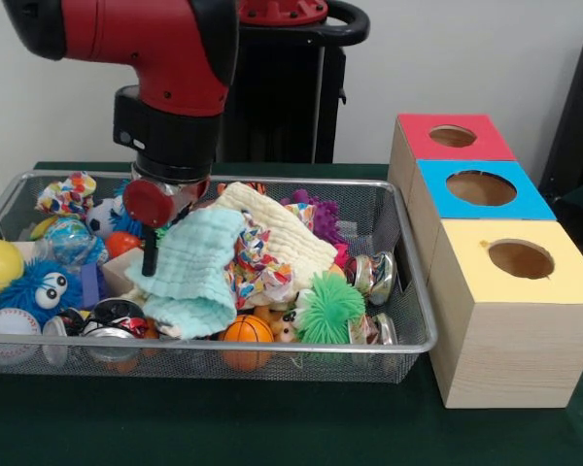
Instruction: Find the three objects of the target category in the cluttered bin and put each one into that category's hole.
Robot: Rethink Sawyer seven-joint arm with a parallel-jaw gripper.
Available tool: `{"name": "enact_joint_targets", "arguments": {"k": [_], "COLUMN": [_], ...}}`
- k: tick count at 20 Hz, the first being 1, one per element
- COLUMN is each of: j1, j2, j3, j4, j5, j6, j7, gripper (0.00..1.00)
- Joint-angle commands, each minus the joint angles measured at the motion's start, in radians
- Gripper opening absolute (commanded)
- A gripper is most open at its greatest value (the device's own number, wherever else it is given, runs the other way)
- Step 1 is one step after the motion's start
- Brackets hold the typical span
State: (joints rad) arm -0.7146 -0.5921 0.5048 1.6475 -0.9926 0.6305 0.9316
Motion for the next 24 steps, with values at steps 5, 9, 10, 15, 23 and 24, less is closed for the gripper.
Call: {"name": "enact_joint_targets", "arguments": {"k": [5, 9, 10, 15, 23, 24], "j1": [0.146, 0.143, 0.135, 0.077, -0.017, -0.034], "j2": [-0.037, -0.042, -0.043, -0.044, -0.082, -0.083], "j3": [-0.218, -0.221, -0.207, -0.154, -0.078, -0.065], "j4": [-0.026, -0.019, -0.014, 0.005, 0.030, 0.037], "j5": [-0.004, 0.036, 0.043, 0.096, 0.110, 0.109], "j6": [-0.167, -0.161, -0.141, -0.095, 0.013, 0.026], "j7": [0.446, 0.386, 0.336, 0.208, -0.091, -0.134], "gripper": [1.00, 1.00, 1.00, 1.00, 1.00, 1.00]}}
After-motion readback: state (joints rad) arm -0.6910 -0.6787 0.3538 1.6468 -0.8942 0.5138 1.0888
